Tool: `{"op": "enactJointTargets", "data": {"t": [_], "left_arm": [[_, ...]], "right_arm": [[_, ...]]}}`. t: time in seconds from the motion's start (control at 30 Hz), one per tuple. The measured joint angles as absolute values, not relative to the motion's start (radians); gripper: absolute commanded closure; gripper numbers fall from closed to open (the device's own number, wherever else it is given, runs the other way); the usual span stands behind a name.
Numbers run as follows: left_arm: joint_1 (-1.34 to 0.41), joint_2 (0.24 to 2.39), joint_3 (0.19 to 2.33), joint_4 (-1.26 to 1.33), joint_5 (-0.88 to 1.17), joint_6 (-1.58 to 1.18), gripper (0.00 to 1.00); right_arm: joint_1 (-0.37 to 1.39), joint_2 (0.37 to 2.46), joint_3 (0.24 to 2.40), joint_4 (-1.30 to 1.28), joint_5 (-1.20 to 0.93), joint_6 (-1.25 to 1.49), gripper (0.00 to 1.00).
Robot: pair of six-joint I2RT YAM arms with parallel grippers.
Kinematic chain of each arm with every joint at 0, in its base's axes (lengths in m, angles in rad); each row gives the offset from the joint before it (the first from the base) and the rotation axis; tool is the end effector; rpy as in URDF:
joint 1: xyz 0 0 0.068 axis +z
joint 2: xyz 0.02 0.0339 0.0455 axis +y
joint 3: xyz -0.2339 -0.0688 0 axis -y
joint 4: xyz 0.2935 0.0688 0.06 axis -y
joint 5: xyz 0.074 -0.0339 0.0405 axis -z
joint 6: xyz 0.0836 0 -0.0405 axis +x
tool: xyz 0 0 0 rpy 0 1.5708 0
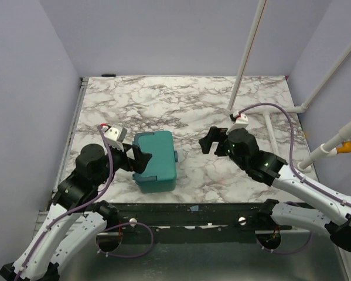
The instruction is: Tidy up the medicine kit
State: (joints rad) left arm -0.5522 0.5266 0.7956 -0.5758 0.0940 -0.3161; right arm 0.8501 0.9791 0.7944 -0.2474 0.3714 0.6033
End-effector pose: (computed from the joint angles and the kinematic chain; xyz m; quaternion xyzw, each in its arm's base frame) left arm 0.1957 -0.1298 0.3194 0.1225 0.7971 -0.2826 0.5194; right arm 0.2386 0.2257 0.2491 -0.0031 0.8337 0.2358 0.4993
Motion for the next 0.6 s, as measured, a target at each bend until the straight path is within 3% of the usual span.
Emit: {"op": "enactJointTargets", "data": {"t": [0.27,0.6], "left_arm": [[-0.552,0.385,0.782,-0.568,0.006,-0.268,0.01],[-0.552,0.317,0.722,-0.558,-0.066,-0.211,0.01]], "right_arm": [[0.850,0.983,0.863,-0.422,0.490,0.612,0.00],[0.850,0.887,0.819,-0.448,0.590,0.593,0.00]]}}
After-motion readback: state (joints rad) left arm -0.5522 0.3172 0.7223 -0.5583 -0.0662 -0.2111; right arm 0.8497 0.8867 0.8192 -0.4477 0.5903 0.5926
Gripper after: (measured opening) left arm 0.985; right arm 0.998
